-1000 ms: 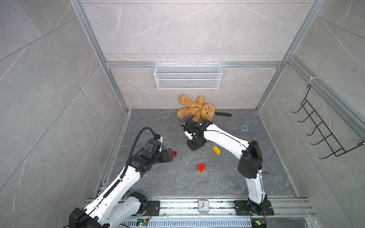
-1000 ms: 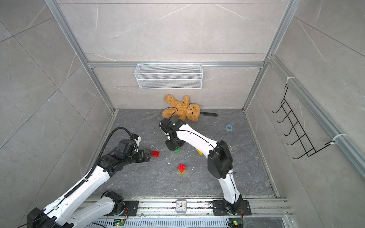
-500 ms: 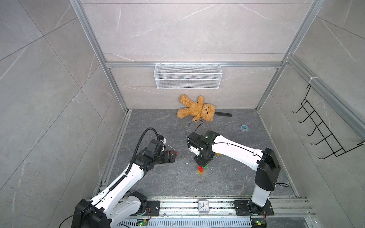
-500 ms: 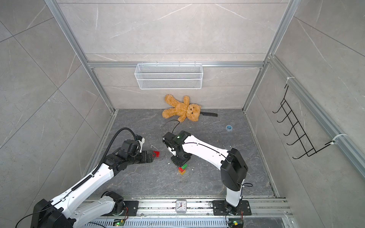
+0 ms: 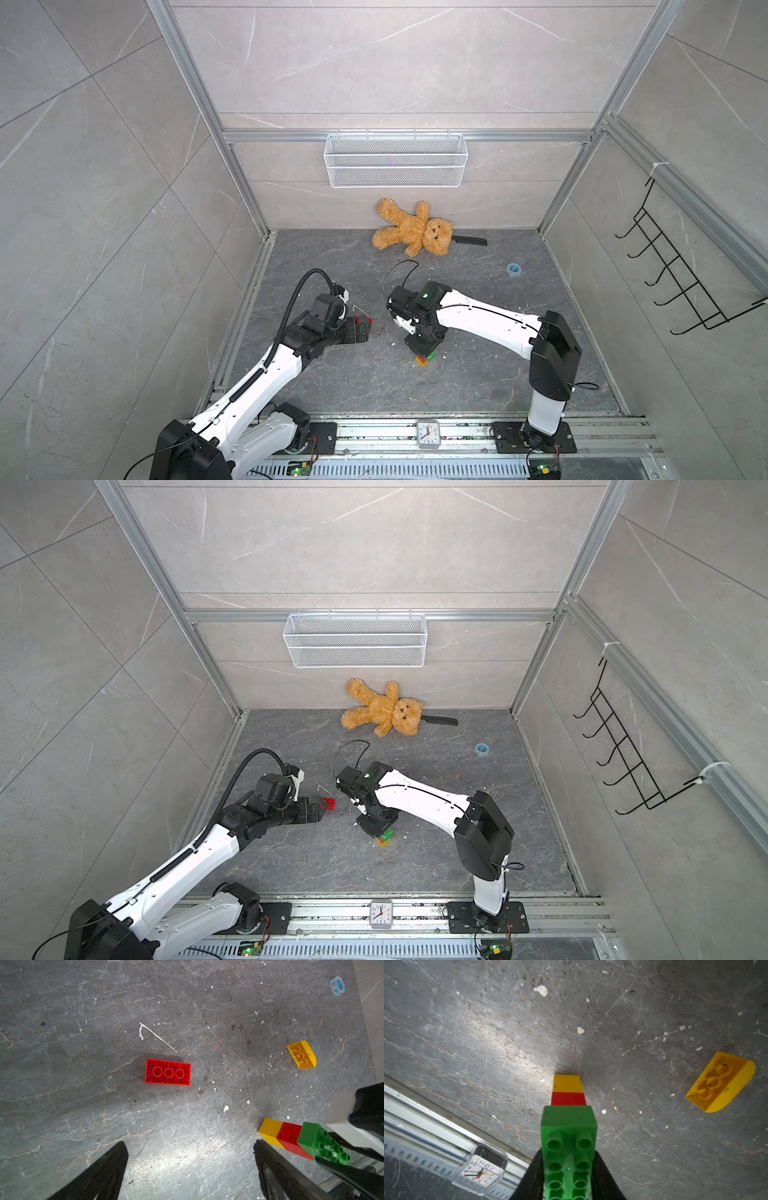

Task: Assemble an ice cream with lego
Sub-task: Assemble the lego brick with the lego brick.

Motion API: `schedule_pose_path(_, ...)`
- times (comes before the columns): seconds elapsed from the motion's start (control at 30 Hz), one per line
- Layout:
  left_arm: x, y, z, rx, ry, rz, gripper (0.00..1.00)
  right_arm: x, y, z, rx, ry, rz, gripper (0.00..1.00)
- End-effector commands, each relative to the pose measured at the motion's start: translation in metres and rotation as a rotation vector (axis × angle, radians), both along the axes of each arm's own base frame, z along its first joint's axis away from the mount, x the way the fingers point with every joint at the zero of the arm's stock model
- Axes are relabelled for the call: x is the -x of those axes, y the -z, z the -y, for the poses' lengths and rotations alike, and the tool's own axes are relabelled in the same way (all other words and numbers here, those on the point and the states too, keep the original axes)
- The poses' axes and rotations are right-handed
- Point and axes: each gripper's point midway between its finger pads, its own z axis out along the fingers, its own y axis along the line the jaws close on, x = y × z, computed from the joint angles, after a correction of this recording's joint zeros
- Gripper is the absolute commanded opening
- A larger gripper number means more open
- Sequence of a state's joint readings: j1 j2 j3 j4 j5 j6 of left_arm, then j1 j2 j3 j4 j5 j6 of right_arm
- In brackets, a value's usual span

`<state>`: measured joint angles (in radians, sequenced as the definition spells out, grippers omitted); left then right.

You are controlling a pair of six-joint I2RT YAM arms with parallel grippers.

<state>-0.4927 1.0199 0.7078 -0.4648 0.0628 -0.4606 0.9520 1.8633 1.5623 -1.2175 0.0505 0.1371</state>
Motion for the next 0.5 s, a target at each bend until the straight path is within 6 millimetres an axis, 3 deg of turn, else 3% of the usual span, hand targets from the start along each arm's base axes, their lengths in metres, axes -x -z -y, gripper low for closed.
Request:
schedule_pose_path(0.0,-0.004,-0.014,0.002,0.023,-0.003,0.03,0.97,-0.006,-0.008,0.002,0.024,-0.009,0.031,0.2)
schedule_pose_path(0.13,-0.004,-0.015,0.001,0.015,-0.006,0.032,0.97,-0.004,-0.011,0.002,0.013,-0.009,0.03,0.2)
schedule_pose_path(0.47,-0.004,-0.013,0.001,0.011,-0.005,0.026,0.97,0.006,0.006,0.002,0.012,-0.009,-0.024,0.2)
